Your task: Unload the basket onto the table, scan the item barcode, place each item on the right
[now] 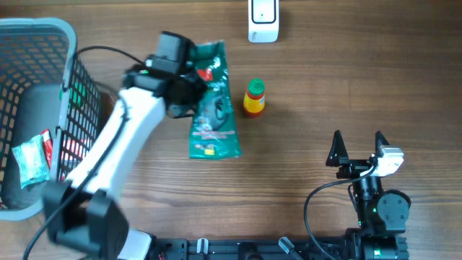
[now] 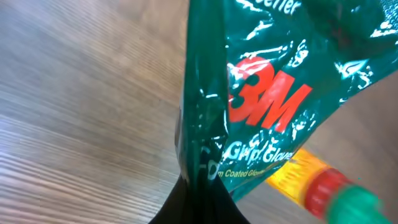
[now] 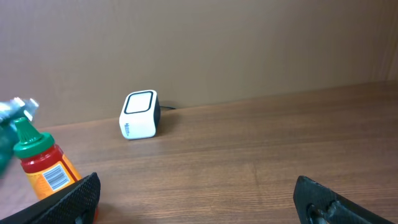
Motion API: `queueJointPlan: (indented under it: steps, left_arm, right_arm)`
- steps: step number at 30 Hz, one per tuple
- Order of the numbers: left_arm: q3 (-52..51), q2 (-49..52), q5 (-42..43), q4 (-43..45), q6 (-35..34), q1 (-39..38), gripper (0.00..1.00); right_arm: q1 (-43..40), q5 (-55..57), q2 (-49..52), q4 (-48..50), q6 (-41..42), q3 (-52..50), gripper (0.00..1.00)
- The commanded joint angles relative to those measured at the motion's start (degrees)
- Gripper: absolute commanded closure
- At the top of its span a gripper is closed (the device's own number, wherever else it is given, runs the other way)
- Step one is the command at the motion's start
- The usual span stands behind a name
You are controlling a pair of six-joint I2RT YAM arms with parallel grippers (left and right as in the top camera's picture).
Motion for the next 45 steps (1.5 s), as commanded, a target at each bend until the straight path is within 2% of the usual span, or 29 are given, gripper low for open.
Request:
queueJointPlan:
  steps: [1, 4, 7, 9, 11, 12, 13, 15, 17, 21, 24, 27, 34, 37, 39, 42, 45]
  left_arm:
    - [-0.9, 4.8, -6.0, 0.6, -8.0, -3.2, 0.96]
    - [-0.9, 8.5, -9.0, 0.9, -11.0, -4.9, 0.96]
    - [-0.9, 10.2, -9.2, 0.9, -11.1, -5.4, 0.96]
    - [-0.9, 10.2, -9.9, 1.0, -11.1, -5.9, 0.89]
    - [-0.7, 10.2, -10.7, 1.1, -10.6, -6.4, 0.47]
    - [-0.6, 10.1, -10.8, 1.1, -10.0, -6.5, 0.33]
    - [-0.4, 9.8, -10.7, 1.0, -8.9, -6.5, 0.28]
    - [1.1, 8.5, -11.4, -0.6, -5.2, -6.2, 0.0]
    - [3.4, 6.4, -13.9, -3.2, -1.3, -6.0, 0.0]
    - [10.5, -0.1, -28.6, -11.6, 1.6, -5.4, 0.0]
    - [14.8, -5.2, -33.8, -12.0, 6.2, -2.9, 0.0]
    - [18.8, -11.2, -34.5, -8.7, 13.5, 3.0, 0.0]
    - [20.0, -19.7, -34.4, -3.3, 14.1, 20.4, 0.0]
    - [20.0, -19.6, -33.9, -2.5, 16.4, 29.9, 0.0]
    - [20.0, -18.4, -30.7, -3.0, 16.6, 36.3, 0.0]
    - [20.0, -14.4, -16.4, -4.5, 18.1, 48.3, 0.0]
    - [20.0, -9.4, -8.5, -6.9, 18.1, 54.2, 0.0]
  right_arm:
    - [0.3, -0.2, 0.0, 0.1, -0.8, -0.1, 0.0]
    - [0.3, -0.2, 0.0, 0.1, -0.8, -0.1, 0.0]
    - [0.3, -0.2, 0.0, 0.1, -0.8, -0.1, 0.0]
    - [0.3, -0.2, 0.0, 0.1, -0.8, -0.1, 0.0]
    - [0.3, -0.2, 0.0, 0.1, -0.8, -0.1, 0.0]
    - [0.3, -0.2, 0.0, 0.1, -0.8, -0.1, 0.0]
    - [0.3, -0.2, 0.0, 0.1, -0.8, -0.1, 0.0]
    - [0.3, -0.2, 0.0, 0.1, -0.8, -0.1, 0.0]
    - [0.3, -0.2, 0.0, 0.1, -0.8, -0.1, 0.0]
    - [0.3, -0.2, 0.0, 0.1, -0.8, -0.1, 0.0]
    - [0.3, -0.2, 0.0, 0.1, -0.8, -0.1, 0.0]
    - [0.3, -0.2, 0.0, 0.1, -0.8, -0.1, 0.0]
    - [0.3, -0.2, 0.0, 0.1, -0.8, -0.1, 0.0]
    - [0.3, -0.2, 0.0, 0.1, -0.8, -0.1, 0.0]
    - [0.3, -0.2, 0.0, 0.1, -0.8, -0.1, 0.0]
    - [0.3, -0.3, 0.0, 0.1, -0.8, -0.1, 0.0]
    - [0.3, -0.2, 0.0, 0.1, -0.8, -0.1, 0.0]
